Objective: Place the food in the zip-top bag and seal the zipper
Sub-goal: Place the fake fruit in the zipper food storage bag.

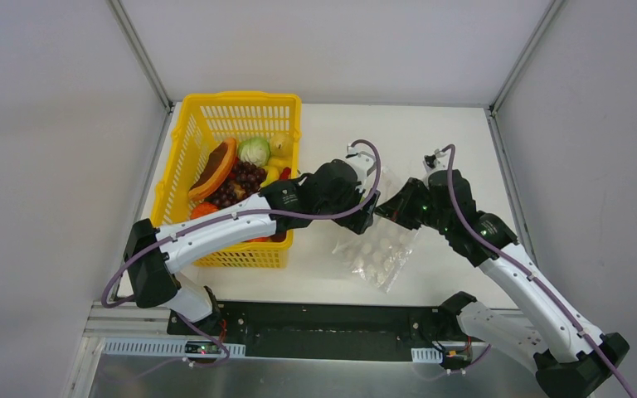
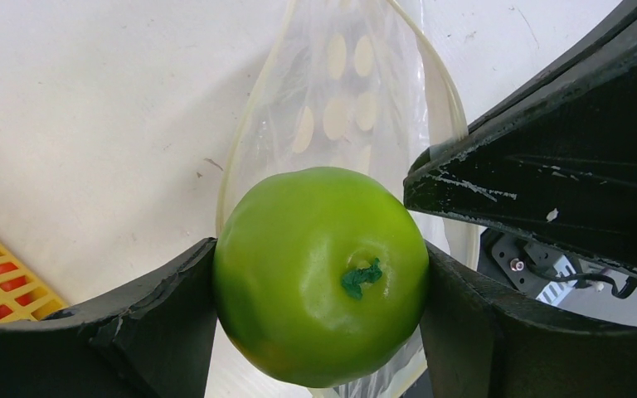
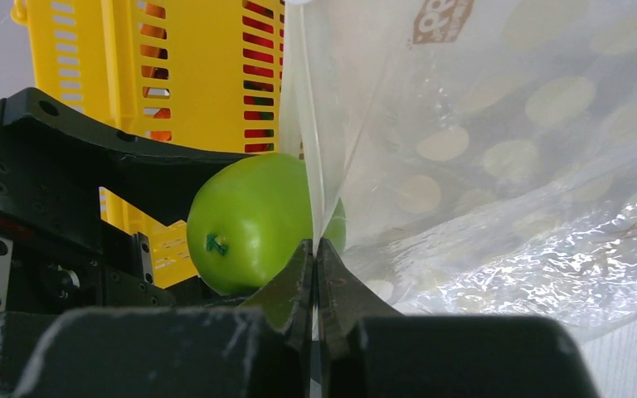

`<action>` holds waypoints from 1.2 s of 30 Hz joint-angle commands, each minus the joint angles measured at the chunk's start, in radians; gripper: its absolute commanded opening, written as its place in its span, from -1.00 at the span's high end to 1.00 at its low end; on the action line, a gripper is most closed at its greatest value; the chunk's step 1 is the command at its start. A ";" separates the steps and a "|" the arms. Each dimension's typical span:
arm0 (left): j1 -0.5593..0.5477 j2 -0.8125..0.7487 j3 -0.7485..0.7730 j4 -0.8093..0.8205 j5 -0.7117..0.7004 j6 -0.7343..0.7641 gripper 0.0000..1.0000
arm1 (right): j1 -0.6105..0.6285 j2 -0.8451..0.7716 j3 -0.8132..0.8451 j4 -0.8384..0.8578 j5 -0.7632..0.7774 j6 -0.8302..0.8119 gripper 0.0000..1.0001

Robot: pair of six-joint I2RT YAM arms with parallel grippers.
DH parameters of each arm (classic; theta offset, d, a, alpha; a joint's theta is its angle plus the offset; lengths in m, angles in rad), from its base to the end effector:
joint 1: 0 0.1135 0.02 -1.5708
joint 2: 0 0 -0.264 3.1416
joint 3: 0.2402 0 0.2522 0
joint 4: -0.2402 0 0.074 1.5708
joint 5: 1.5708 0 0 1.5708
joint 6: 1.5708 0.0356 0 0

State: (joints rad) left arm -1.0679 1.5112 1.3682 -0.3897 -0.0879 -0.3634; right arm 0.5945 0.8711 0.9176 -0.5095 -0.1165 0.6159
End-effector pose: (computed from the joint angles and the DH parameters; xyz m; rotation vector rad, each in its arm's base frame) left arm 0.1712 -0.3048 0.3459 0.7057 2.0797 -0.7501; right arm 0.1549 0.1097 0.3379 -0.0544 2.1449 0.8573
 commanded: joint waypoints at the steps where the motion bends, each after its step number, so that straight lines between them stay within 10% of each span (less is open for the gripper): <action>1: -0.012 -0.029 0.021 0.002 -0.002 0.020 -0.23 | -0.011 -0.029 -0.014 0.073 0.003 0.035 0.97; 16: -0.010 -0.070 0.015 0.035 0.074 0.023 -0.77 | -0.044 -0.049 -0.043 0.122 -0.056 0.076 0.97; 36: -0.010 -0.174 -0.074 0.003 -0.194 -0.072 -0.76 | -0.074 -0.064 -0.060 0.132 -0.093 0.071 0.97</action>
State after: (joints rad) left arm -1.0679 1.3796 1.3067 -0.3660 -0.1303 -0.3714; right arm 0.5293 0.8303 0.8692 -0.4297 -0.1947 0.6811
